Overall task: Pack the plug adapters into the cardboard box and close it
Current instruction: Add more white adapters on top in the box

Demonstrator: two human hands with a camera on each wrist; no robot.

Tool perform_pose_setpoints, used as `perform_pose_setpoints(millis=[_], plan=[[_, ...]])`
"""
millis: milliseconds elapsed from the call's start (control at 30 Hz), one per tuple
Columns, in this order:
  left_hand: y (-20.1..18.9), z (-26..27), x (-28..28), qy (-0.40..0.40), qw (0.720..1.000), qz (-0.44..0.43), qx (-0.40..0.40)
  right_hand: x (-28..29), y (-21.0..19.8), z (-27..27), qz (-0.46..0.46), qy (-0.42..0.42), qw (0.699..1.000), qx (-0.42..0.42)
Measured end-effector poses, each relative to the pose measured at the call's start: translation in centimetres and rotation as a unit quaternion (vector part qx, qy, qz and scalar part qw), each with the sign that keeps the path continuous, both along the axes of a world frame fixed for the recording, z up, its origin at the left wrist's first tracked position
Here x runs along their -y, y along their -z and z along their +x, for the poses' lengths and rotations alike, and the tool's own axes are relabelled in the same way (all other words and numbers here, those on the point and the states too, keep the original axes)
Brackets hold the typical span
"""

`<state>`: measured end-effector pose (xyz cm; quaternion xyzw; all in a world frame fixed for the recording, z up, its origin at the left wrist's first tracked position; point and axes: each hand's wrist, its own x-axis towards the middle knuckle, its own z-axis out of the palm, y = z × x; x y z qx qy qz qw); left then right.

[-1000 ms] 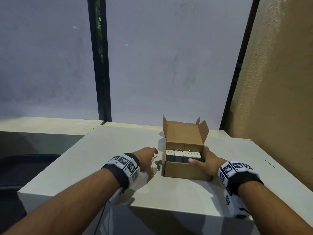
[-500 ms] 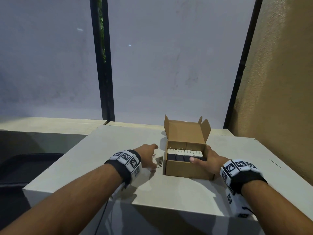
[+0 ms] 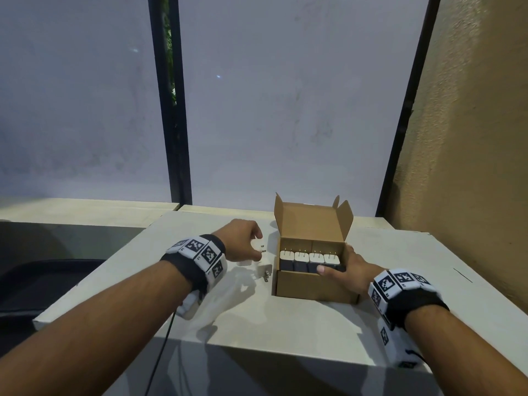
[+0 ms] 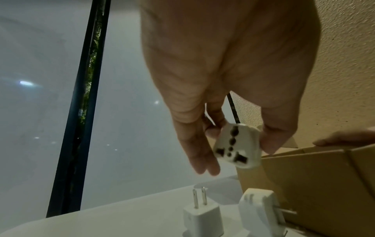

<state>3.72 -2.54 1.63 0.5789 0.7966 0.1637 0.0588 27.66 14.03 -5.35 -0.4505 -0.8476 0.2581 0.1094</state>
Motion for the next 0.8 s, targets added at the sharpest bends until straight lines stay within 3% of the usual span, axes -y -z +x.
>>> perform_pose_setpoints(millis=[300,533,800], plan=[[0.9,2.3,-1.6,0.037,0.992,0.113,0.046,0.2,-0.3,0.1,-0.005,0.0,1.0,-0.009],[0.7,4.3,-3.2,0.073,0.986,0.121,0.092,0.2,-0.2,0.1,-0.006,-0.001,1.0,-0.009],[2.0,5.7,-4.5,0.075,0.988,0.125,0.049,0.2,-0.2,0.1,-0.004,0.0,1.0,-0.021]])
